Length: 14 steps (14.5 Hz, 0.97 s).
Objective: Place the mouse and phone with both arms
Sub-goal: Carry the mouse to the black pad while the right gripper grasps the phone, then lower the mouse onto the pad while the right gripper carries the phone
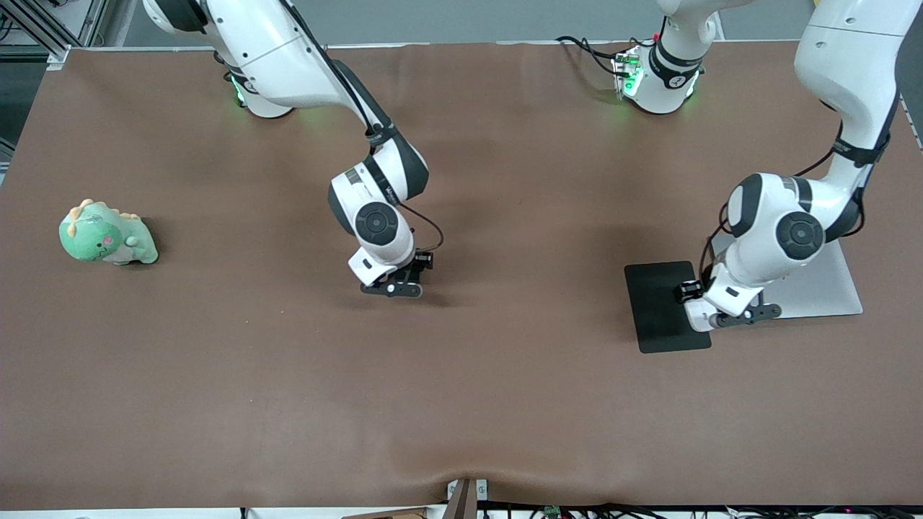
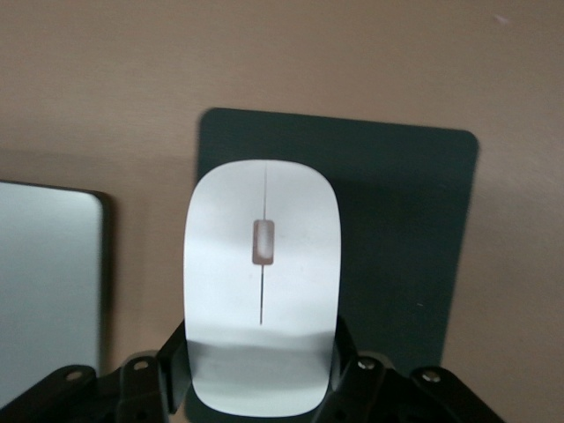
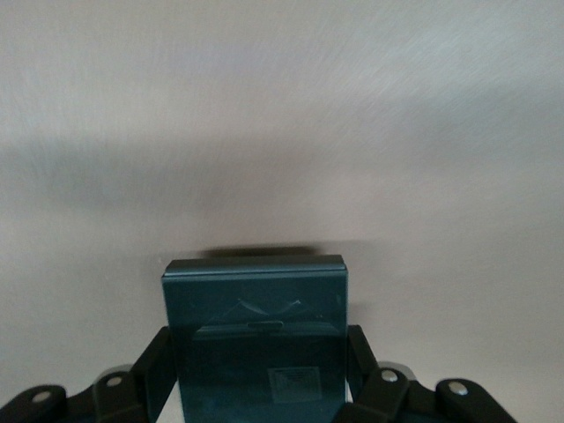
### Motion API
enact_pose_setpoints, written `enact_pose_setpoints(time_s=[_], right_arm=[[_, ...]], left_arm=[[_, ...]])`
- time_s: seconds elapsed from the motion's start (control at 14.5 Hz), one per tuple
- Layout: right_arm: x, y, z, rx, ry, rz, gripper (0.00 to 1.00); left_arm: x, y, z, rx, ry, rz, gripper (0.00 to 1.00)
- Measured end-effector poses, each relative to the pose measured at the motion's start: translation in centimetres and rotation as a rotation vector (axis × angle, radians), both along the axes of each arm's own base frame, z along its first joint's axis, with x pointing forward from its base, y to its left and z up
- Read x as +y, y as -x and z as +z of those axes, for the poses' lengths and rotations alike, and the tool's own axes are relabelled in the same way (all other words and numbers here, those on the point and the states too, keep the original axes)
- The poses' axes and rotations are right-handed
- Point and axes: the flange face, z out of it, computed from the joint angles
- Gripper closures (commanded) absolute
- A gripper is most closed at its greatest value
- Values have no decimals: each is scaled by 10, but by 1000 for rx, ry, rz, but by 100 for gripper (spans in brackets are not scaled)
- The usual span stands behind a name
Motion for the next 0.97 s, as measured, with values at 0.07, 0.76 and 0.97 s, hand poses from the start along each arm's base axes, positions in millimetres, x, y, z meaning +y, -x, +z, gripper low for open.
enact_pose_setpoints(time_s=[0.07,0.76,0.97], right_arm=[[-11,-11,14,-2,-3,-22,100],[-159,-67,71,47,-15,-123,100],[-202,-66,65,71,-22,-99,100]], left_arm=[[-3,4,-5,-10,6,-33,100],[-12,9,-44,-41,47,-171,100],[-13,10,-47,-40,50,-173,77]])
